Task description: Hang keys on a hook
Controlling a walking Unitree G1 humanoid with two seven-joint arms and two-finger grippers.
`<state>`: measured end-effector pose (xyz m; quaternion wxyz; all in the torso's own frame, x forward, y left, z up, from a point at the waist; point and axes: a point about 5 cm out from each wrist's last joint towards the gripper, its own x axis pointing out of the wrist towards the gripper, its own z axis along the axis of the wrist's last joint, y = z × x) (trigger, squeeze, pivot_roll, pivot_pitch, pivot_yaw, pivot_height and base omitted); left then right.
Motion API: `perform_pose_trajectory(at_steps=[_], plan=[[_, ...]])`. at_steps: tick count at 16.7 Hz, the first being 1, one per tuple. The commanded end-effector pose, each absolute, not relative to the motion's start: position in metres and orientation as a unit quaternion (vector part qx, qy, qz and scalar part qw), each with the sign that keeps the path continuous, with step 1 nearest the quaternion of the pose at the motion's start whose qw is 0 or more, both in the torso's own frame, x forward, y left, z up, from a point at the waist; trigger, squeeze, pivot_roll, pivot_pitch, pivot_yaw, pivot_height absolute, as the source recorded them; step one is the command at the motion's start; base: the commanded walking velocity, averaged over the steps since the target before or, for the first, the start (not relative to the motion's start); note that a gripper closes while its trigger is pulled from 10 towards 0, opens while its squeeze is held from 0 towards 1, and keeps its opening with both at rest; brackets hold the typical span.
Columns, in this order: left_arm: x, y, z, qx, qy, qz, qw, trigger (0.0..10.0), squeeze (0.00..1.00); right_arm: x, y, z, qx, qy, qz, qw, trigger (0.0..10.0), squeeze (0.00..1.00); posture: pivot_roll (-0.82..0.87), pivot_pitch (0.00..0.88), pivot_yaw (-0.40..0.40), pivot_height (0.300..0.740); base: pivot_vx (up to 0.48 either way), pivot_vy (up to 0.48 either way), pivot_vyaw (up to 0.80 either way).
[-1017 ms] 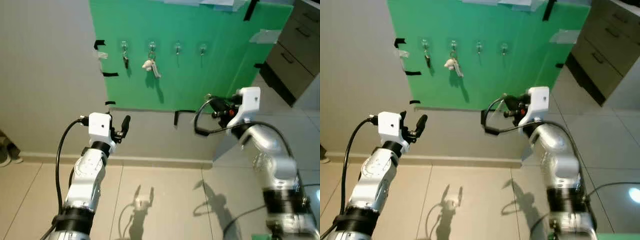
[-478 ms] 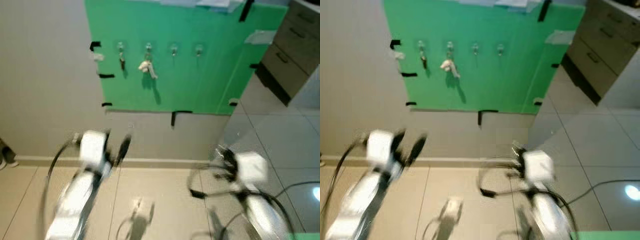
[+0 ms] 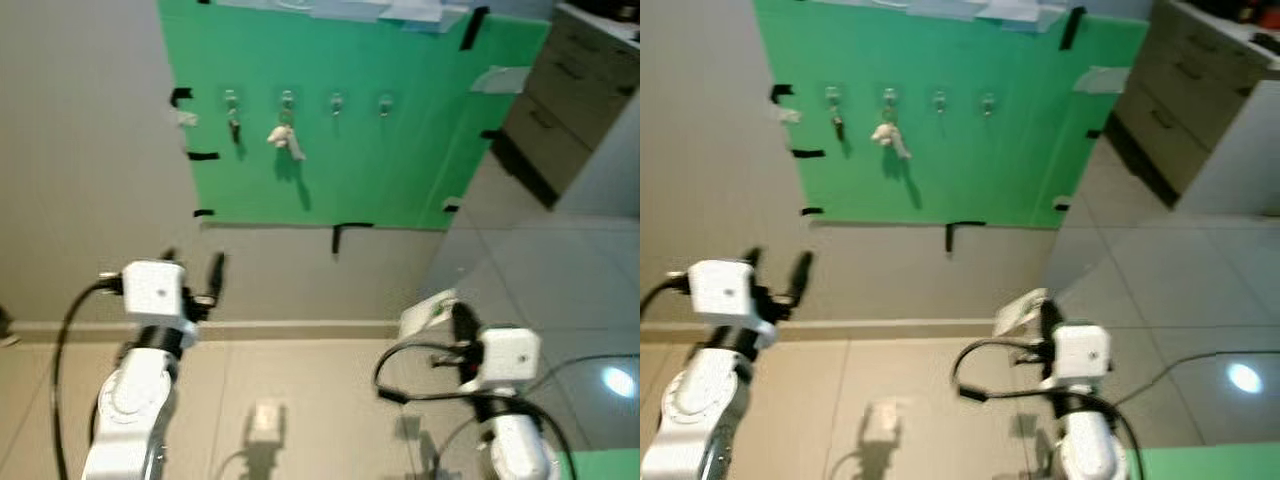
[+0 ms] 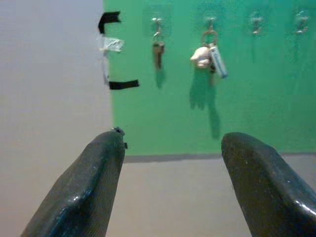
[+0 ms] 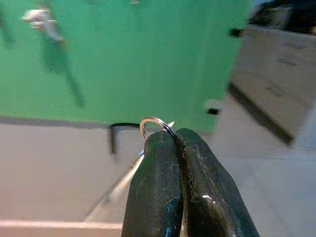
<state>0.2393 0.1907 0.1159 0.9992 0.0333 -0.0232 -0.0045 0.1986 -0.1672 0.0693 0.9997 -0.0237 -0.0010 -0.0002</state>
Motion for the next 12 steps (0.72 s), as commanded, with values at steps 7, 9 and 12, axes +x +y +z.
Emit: perform_pose_trajectory(at_steps=[7, 9, 12], plan=[[0.257, 0.174, 0.112, 0.032, -0.008, -0.055, 0.998, 10.0, 0.00, 0.243, -0.171, 0.078, -0.030, -0.034, 0.023, 0.999, 10.0, 0.00, 0.02, 0.000, -0.019, 0.740, 0.347, 0.156, 0.00], [0.269, 0.170, 0.114, 0.046, -0.009, -0.072, 0.996, 10.0, 0.00, 0.249, -0.170, 0.078, -0.027, -0.036, 0.025, 0.999, 10.0, 0.00, 0.03, 0.000, -0.025, 0.740, 0.480, 0.000, 0.00], [0.279, 0.167, 0.116, 0.048, -0.009, -0.080, 0.996, 10.0, 0.00, 0.256, -0.164, 0.080, -0.024, -0.038, 0.038, 0.998, 10.0, 0.00, 0.03, 0.000, -0.029, 0.740, 0.480, 0.000, 0.00]])
